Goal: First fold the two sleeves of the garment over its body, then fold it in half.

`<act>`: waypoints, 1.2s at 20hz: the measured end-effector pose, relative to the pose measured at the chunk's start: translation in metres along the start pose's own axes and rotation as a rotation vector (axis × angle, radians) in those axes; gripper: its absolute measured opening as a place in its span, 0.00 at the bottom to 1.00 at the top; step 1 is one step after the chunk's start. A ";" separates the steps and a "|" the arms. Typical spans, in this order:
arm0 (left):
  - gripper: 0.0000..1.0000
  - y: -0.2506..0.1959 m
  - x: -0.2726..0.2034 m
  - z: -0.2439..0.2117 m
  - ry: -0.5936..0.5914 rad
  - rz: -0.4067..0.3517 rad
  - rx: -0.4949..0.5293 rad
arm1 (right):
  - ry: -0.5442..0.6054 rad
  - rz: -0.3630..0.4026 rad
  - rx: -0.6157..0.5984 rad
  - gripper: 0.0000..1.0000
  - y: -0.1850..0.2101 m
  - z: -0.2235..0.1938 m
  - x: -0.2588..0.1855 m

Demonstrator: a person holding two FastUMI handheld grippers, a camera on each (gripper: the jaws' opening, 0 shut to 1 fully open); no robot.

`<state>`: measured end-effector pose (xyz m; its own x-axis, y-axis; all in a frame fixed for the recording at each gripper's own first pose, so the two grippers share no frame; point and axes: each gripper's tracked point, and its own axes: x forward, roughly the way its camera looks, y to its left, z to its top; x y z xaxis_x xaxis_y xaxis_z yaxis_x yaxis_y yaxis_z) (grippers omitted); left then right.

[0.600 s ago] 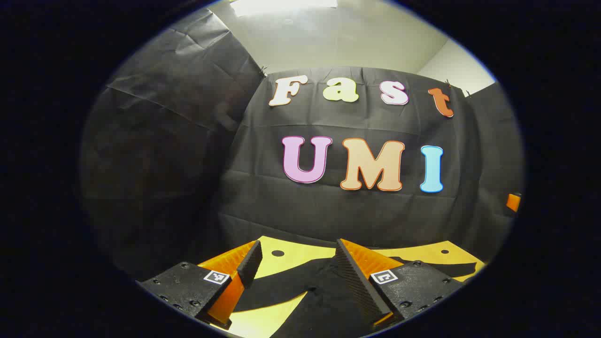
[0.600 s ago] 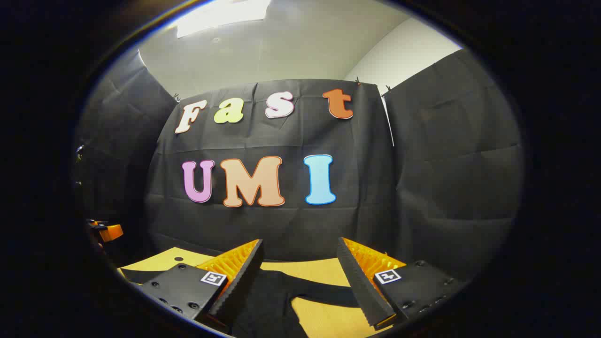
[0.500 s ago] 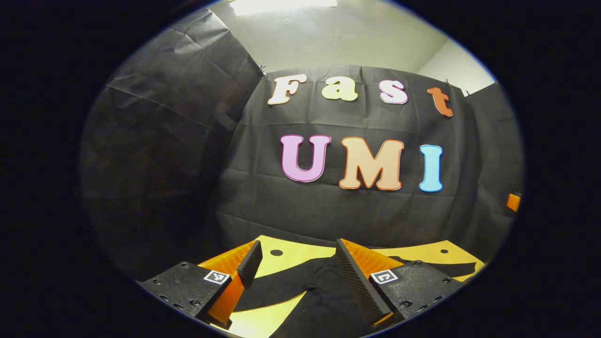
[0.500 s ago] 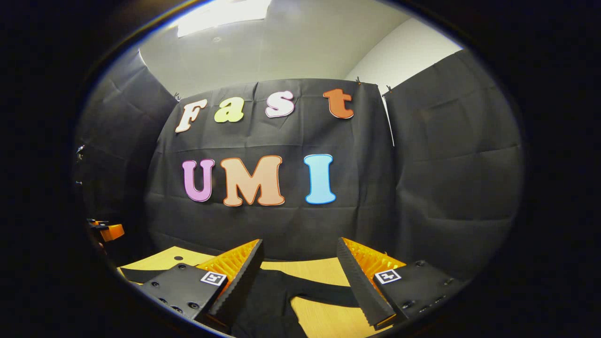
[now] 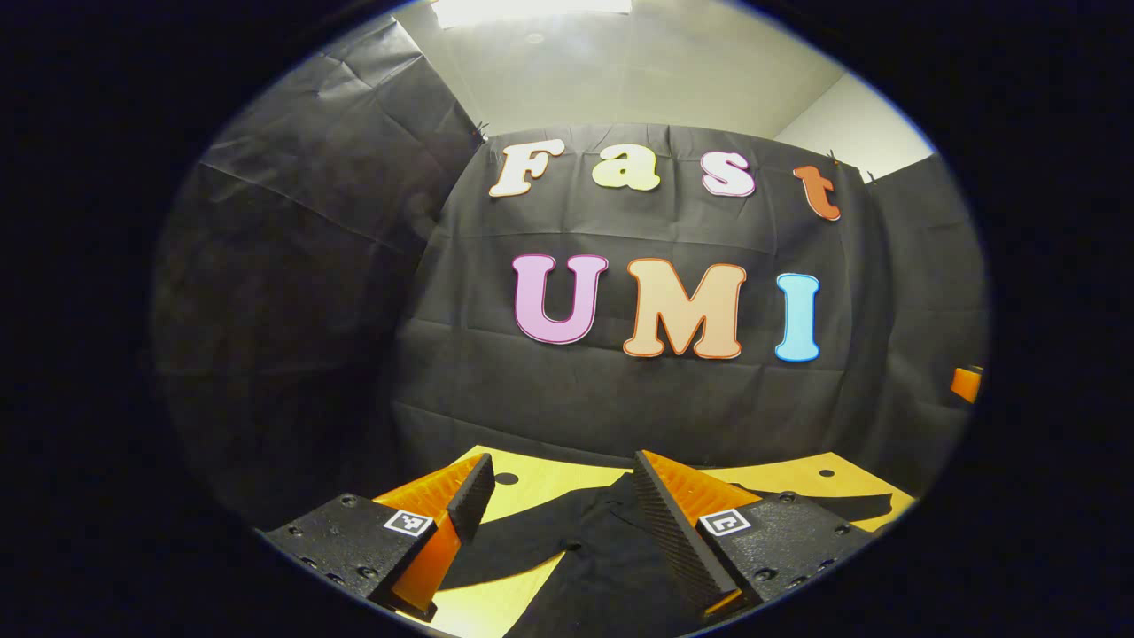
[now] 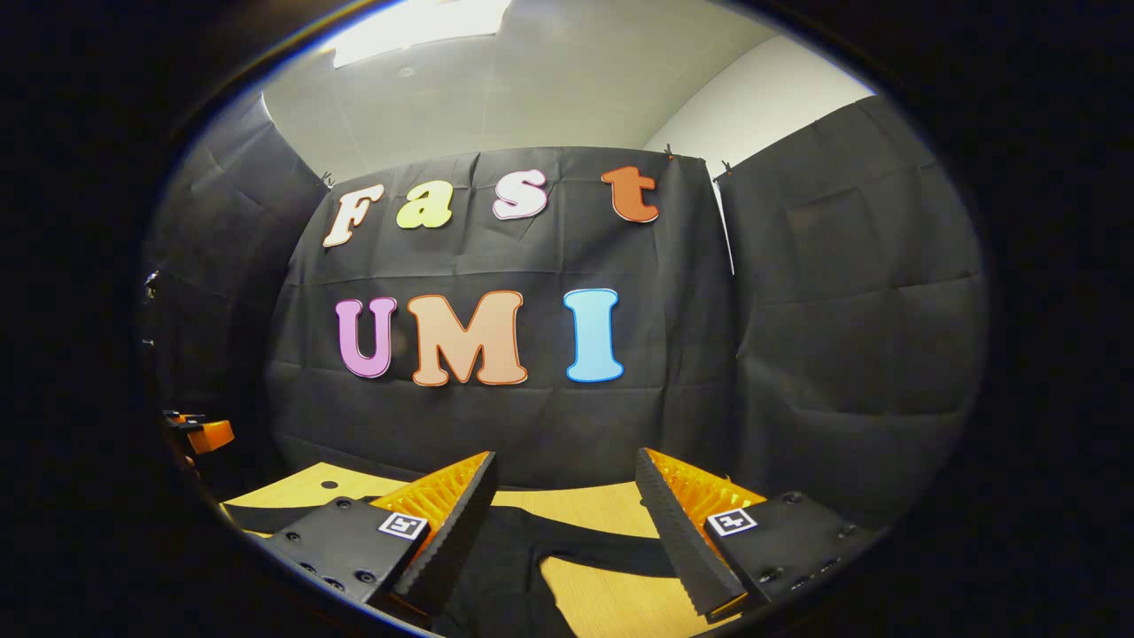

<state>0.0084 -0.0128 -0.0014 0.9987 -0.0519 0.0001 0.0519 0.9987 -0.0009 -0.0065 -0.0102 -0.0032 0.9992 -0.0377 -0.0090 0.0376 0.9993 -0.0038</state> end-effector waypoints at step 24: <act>0.92 0.008 -0.002 -0.011 0.032 0.036 0.028 | 0.059 0.008 0.003 0.98 0.003 -0.019 0.003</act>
<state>0.0072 -0.0051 -0.0119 0.9994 -0.0157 -0.0312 0.0165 0.9995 0.0273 -0.0032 -0.0079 -0.0220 0.9973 -0.0296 -0.0677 0.0296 0.9996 -0.0009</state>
